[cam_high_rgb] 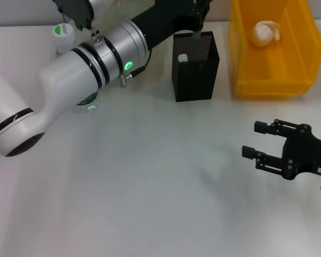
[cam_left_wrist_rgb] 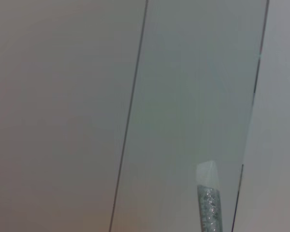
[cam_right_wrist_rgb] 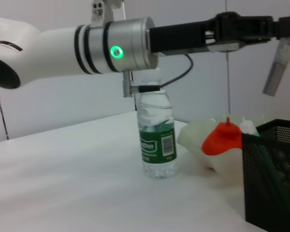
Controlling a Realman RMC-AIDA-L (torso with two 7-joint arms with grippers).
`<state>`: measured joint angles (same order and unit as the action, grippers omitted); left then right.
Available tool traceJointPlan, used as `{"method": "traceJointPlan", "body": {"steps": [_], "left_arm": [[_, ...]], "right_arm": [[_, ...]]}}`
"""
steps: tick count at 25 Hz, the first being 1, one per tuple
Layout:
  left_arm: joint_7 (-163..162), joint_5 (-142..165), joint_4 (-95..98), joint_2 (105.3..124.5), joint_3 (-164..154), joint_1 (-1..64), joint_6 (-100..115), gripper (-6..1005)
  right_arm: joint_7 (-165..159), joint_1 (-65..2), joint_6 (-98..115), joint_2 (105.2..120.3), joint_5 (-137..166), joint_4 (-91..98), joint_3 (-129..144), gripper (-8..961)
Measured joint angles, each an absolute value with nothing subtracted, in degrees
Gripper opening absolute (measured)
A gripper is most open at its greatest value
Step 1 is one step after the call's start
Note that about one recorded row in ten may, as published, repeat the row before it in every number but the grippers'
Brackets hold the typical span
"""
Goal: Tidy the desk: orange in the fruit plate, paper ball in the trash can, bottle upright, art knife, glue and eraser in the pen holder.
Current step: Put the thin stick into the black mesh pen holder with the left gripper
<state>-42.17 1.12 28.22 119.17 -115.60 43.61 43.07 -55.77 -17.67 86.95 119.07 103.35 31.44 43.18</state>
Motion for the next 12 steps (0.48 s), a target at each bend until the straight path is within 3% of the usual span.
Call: {"method": "traceJointPlan", "body": {"steps": [12], "left_arm": [[-42.08, 0.31, 27.96, 119.17, -116.31, 43.67, 41.78, 194]], "right_arm": [[-55.45, -19.71, 87.02, 119.09, 103.35, 29.42, 43.49, 720]]}}
